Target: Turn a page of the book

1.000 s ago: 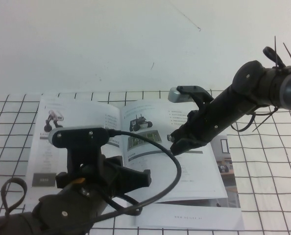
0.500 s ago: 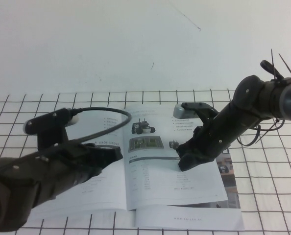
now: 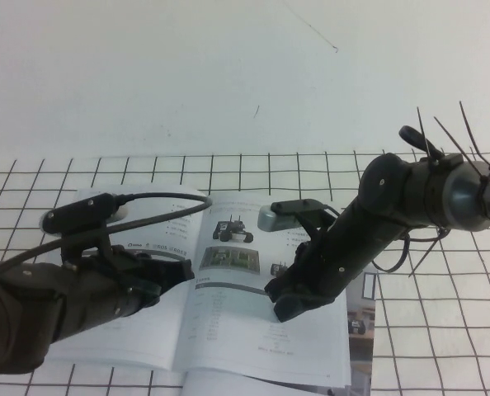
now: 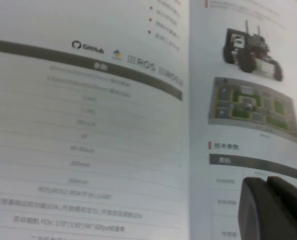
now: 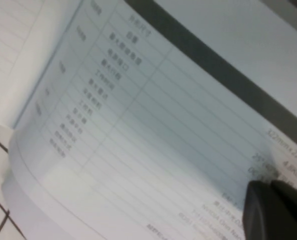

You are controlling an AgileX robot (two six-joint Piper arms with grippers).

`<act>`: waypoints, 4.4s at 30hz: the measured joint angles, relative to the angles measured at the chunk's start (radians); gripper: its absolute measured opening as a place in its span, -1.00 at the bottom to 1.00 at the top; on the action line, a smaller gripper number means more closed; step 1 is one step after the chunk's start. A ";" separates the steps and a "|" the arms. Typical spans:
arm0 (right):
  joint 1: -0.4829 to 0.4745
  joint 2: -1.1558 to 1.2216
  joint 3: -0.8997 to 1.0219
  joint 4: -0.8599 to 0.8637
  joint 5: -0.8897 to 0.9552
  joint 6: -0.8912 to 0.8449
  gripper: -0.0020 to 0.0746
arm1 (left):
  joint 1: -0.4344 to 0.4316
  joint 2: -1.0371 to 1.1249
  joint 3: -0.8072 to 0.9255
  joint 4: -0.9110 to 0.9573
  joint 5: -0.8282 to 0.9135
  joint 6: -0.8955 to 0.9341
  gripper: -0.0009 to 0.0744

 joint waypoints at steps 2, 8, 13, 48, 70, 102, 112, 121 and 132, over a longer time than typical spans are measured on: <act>0.008 -0.011 0.007 -0.010 -0.002 0.006 -0.95 | 0.000 0.030 0.000 0.000 -0.029 0.007 -0.98; 0.015 -0.045 0.016 -0.185 0.015 0.118 -0.95 | 0.000 0.127 -0.023 0.000 -0.105 0.029 -0.98; 0.020 -0.064 0.016 -0.405 0.028 0.290 -0.95 | 0.002 0.185 -0.057 0.000 -0.108 0.031 -0.98; 0.018 -1.168 0.127 -1.006 0.216 0.391 -0.95 | 0.002 -0.593 -0.023 0.191 -0.195 0.201 -0.98; 0.018 -1.846 0.990 -1.014 -0.111 0.660 -0.95 | 0.002 -1.087 0.287 0.154 -0.038 0.225 -0.98; 0.018 -1.850 0.994 -0.958 -0.042 0.660 -0.95 | 0.121 -1.176 0.342 0.147 -0.050 0.276 -0.98; 0.018 -1.850 0.994 -0.958 -0.042 0.660 -0.95 | 0.463 -1.380 0.460 0.146 -0.005 0.368 -0.98; 0.018 -1.850 0.994 -0.958 -0.042 0.660 -0.95 | 0.563 -1.388 0.478 0.146 0.050 0.384 -0.98; 0.018 -1.850 0.994 -0.956 -0.042 0.660 -0.95 | 0.563 -1.401 0.480 1.089 0.263 -0.612 -0.98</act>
